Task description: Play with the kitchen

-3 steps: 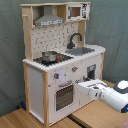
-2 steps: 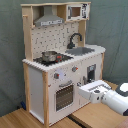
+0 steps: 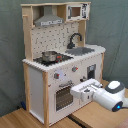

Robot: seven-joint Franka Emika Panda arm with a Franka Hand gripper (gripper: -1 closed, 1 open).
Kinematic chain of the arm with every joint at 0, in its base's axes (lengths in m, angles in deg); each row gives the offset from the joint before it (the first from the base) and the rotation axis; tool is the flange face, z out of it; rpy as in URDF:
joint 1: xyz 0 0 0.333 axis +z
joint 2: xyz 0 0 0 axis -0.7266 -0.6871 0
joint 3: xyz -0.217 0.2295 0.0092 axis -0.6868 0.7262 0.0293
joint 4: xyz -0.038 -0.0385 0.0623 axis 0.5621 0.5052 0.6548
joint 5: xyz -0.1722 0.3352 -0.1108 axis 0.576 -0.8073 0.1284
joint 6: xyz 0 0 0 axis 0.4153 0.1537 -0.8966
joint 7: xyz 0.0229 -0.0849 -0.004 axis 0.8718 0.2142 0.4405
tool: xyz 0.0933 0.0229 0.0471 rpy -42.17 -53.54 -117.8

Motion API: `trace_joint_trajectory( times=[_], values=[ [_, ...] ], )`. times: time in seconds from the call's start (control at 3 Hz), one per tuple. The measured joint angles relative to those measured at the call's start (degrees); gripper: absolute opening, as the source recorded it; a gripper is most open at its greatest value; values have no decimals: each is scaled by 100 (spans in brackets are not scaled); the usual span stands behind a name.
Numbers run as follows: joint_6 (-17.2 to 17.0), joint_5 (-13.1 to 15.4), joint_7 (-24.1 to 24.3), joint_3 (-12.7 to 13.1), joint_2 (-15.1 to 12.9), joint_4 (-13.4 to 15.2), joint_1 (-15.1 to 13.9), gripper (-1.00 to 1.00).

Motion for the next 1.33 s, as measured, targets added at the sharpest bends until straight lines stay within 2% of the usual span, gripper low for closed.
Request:
trace_joint_trajectory(
  times=[0.33, 1.0, 1.33],
  values=[
    [435, 0, -130, -34, 0, -67, -424, 100],
    [1104, 0, -437, -186, 1, -513, -1297, 100],
    [1516, 1, -469, -177, 1, -569, -1701, 100]
  ],
)
